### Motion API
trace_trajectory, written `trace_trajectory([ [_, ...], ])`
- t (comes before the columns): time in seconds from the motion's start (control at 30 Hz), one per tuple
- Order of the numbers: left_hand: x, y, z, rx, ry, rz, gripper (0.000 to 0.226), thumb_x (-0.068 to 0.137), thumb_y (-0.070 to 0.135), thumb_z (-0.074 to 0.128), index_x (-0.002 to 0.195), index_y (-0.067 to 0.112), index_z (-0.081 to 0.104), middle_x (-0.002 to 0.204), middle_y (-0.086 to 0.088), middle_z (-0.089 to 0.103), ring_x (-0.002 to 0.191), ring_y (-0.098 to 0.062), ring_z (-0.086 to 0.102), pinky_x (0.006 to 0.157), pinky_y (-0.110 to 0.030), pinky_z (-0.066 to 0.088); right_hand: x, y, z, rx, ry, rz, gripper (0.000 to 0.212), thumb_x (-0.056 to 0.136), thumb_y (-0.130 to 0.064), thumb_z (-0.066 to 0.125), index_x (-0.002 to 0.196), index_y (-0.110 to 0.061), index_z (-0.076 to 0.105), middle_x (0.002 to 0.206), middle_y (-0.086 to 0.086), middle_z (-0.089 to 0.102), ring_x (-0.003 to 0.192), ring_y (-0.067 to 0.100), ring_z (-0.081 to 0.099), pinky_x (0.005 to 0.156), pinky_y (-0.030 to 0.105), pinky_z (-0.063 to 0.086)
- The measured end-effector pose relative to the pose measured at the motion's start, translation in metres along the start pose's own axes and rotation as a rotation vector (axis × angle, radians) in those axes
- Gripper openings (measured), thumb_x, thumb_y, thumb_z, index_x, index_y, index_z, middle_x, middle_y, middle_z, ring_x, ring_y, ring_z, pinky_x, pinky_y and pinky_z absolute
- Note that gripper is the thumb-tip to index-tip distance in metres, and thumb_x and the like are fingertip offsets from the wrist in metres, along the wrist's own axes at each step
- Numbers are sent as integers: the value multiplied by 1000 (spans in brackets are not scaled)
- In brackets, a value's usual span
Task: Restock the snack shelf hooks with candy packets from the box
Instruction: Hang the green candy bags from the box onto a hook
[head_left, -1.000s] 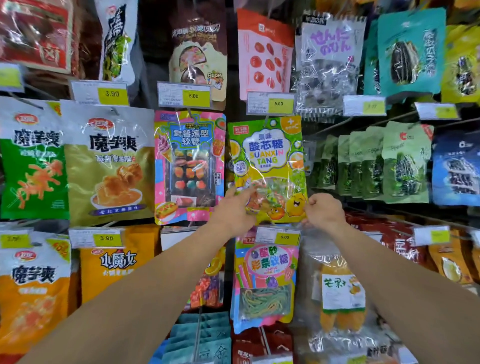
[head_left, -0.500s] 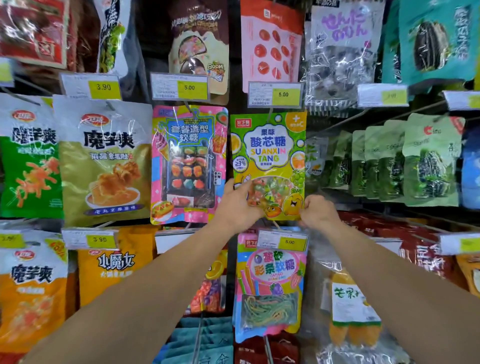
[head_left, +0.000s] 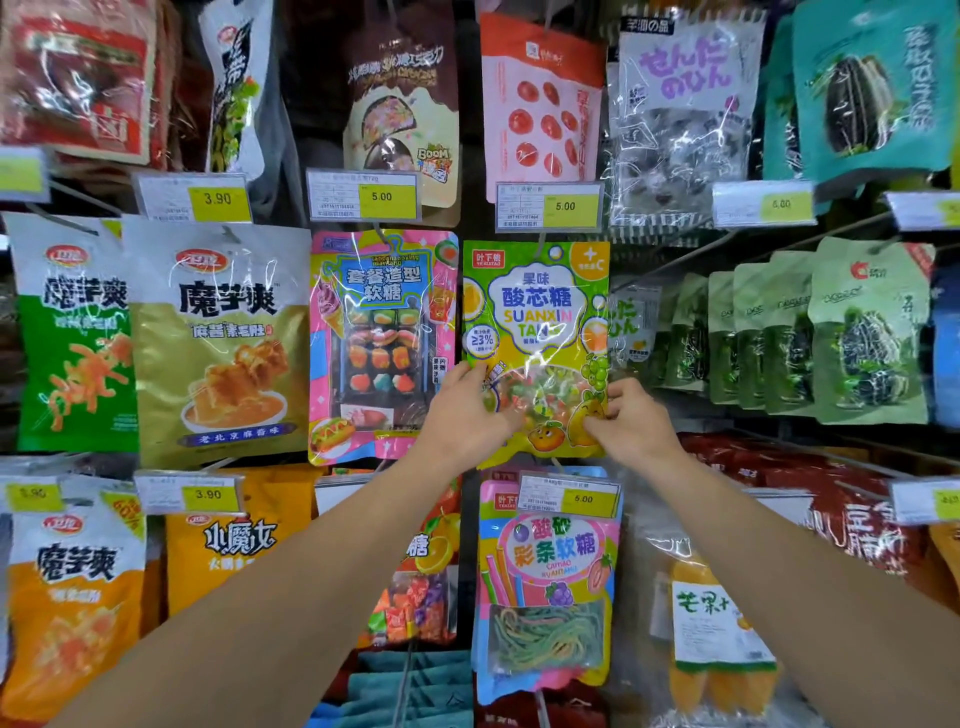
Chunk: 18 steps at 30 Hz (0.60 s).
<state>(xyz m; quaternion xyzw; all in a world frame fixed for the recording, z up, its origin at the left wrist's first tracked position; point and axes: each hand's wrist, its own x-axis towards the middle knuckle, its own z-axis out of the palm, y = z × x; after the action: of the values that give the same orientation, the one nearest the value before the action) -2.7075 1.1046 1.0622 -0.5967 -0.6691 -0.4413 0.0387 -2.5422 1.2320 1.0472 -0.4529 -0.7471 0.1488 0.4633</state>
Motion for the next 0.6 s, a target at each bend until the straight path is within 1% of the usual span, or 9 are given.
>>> trace_trajectory([
  [0.1, -1, 0, 0, 12, -31, -7, 84, 88, 34, 65, 155, 13, 19, 163, -4, 8, 150, -17, 7, 117, -31, 16, -3, 0, -1, -31, -29, 8, 56, 80, -28, 72, 127, -11, 47, 100, 3, 63, 97, 22, 57, 84, 35, 49],
  [0.2, -2, 3, -4, 7, -1, -1, 83, 87, 34, 66, 154, 16, 21, 163, -5, 8, 150, -17, 8, 117, -33, 17, -7, -2, -4, -23, -35, 17, 61, 80, -29, 72, 130, -11, 43, 103, 2, 60, 94, 21, 55, 84, 35, 49],
  [0.3, -4, 7, -9, 27, 24, 11, 79, 87, 34, 66, 153, 18, 25, 162, -7, 12, 149, -22, 15, 116, -35, 21, -13, -6, -9, -28, -19, 31, 73, 75, -34, 74, 135, -12, 39, 122, 6, 57, 106, 25, 57, 90, 39, 49],
  [0.4, -10, 8, -14, 31, 38, 26, 77, 87, 35, 67, 151, 17, 30, 159, -7, 21, 145, -23, 24, 114, -33, 25, -23, -13, -13, -64, -18, 18, 75, 76, -32, 74, 139, -12, 36, 134, 9, 47, 113, 28, 54, 95, 40, 46],
  [0.47, -16, 8, -19, 19, 40, 40, 76, 86, 37, 68, 150, 17, 32, 156, -5, 28, 142, -23, 29, 113, -33, 28, -32, -17, -16, -102, -4, -8, 74, 79, -31, 72, 141, -12, 34, 136, 10, 41, 115, 30, 53, 96, 40, 45],
  [0.53, -23, 8, -25, 4, 42, 45, 73, 86, 36, 68, 149, 18, 34, 153, -5, 35, 139, -23, 36, 111, -35, 32, -42, -23, -18, -143, 10, -41, 70, 81, -33, 70, 139, -12, 36, 133, 11, 41, 116, 32, 52, 94, 40, 46],
  [0.6, -35, 7, -32, 11, 34, 57, 71, 87, 33, 67, 148, 16, 37, 152, -5, 40, 138, -24, 39, 109, -34, 33, -58, -31, -17, -178, 8, -72, 68, 81, -36, 69, 136, -12, 38, 129, 11, 43, 114, 33, 52, 93, 43, 47],
])
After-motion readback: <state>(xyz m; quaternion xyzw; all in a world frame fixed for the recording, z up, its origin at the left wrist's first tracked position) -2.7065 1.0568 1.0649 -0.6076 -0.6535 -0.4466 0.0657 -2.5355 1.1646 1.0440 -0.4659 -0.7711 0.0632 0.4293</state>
